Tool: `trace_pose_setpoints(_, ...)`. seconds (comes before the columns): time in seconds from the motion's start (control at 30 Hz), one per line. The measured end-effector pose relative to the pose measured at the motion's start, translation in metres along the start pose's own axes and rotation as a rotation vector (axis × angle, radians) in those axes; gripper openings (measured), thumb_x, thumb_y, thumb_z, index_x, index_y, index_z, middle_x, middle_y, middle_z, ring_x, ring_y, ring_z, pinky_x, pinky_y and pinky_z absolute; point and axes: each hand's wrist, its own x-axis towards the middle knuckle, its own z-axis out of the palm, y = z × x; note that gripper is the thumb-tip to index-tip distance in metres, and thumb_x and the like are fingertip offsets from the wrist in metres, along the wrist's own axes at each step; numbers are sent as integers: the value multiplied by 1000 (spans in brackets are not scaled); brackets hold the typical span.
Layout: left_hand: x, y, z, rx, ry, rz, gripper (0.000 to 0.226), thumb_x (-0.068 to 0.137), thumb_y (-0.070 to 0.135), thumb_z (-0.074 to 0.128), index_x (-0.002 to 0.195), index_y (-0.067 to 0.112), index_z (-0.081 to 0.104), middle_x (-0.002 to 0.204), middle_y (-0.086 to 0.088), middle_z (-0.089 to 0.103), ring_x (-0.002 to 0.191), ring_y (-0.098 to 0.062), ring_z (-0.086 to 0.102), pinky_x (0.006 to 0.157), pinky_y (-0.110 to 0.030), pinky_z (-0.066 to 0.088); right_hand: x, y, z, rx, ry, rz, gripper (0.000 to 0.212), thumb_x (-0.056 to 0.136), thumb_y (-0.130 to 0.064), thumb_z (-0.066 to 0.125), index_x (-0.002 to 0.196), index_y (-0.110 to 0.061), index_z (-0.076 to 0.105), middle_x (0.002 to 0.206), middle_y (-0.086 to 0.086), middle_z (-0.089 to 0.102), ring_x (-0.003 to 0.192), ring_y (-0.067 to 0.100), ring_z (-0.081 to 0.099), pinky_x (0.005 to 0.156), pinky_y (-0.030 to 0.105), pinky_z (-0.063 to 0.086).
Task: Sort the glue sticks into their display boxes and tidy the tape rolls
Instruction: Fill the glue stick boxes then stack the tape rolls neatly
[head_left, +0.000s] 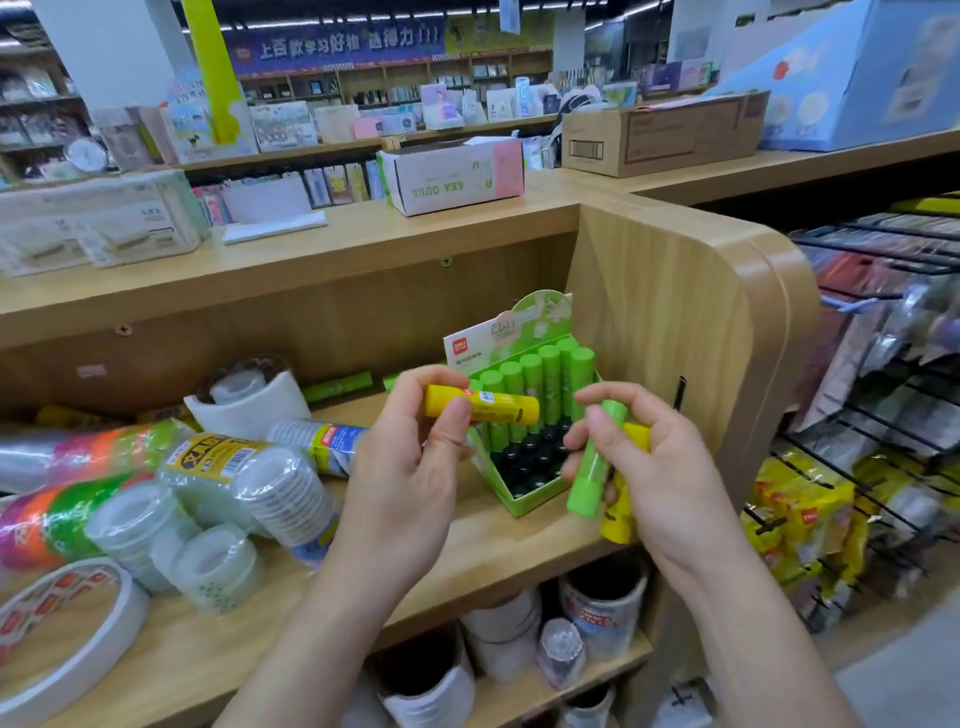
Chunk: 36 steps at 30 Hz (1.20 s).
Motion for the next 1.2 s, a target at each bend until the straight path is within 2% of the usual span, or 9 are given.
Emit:
trace_pose_setpoints(0.13, -4, 8, 8, -329, -37, -106, 11, 98, 16, 46, 105, 19, 55, 95, -7, 66, 96, -27, 66, 79, -33, 54, 4, -1, 5, 532, 2, 120, 18, 96, -13, 48, 109, -14, 61, 77, 6, 60, 70, 19, 64, 63, 34, 46)
trace_pose_setpoints(0.2, -5, 11, 11, -397, -33, -111, 13, 98, 14, 45, 105, 21, 53, 86, -8, 58, 85, -24, 66, 75, -34, 55, 6, -3, 9, 709, 20, 156, 19, 96, -9, 47, 108, -14, 61, 77, 7, 58, 71, 19, 65, 68, 34, 52)
trace_pose_setpoints(0.37, -16, 16, 21, -6, -141, -5, 13, 97, 20, 50, 94, 32, 52, 65, 9, 47, 56, -9, 41, 54, -26, 38, 7, -9, 16, 878, 71, 159, 21, 95, -2, 44, 102, -15, 58, 77, 8, 56, 71, 21, 65, 69, 37, 56)
trace_pose_setpoints(0.5, -24, 19, 33, 352, -155, 80, 31, 77, 51, 70, 89, 33, 49, 66, 13, 56, 53, -3, 46, 50, -16, 33, 7, -10, 24, 879, 63, 150, 21, 93, -3, 46, 102, -18, 58, 80, 6, 55, 70, 18, 56, 69, 36, 52)
trace_pose_setpoints(0.6, -24, 20, 38, 380, -47, 44, 35, 68, 44, 80, 82, 29, 52, 60, 21, 55, 52, 1, 47, 47, -11, 32, 5, -13, 31, 854, 48, 137, 21, 82, -7, 55, 98, -21, 57, 77, 3, 56, 66, 14, 54, 66, 32, 48)
trace_pose_setpoints(0.77, -26, 22, 26, 146, 6, -85, 14, 81, 38, 72, 91, 32, 63, 59, 17, 61, 45, 0, 45, 51, -16, 36, 15, -16, 25, 570, 26, -30, 7, 86, -28, 59, 92, -25, 58, 75, -2, 49, 68, 12, 46, 69, 31, 39)
trace_pose_setpoints(0.87, -28, 29, 12, -172, 64, -233, 27, 79, 38, 62, 99, 21, 66, 66, -1, 68, 41, -12, 41, 44, -18, 34, 13, -22, 25, 373, -108, -56, 34, 86, -49, 63, 101, -19, 58, 74, -1, 45, 62, 12, 40, 58, 27, 37)
trace_pose_setpoints(1.07, -44, 29, -22, -281, 125, -271, 35, 63, 37, 71, 91, 17, 68, 68, -25, 59, 43, -16, 40, 39, -17, 31, -16, -25, 72, 233, -206, -18, 27, 74, -33, 70, 87, -14, 56, 58, -1, 47, 46, 12, 31, 40, 23, 21)
trace_pose_setpoints(1.2, -63, 33, -65, -363, 191, -291, 25, 63, 25, 74, 85, 15, 69, 64, -9, 63, 47, -14, 47, 39, -13, 34, -43, -28, 108, 297, -171, -21, 26, 71, -37, 69, 80, -16, 57, 62, 1, 49, 51, 11, 41, 35, 18, 26)
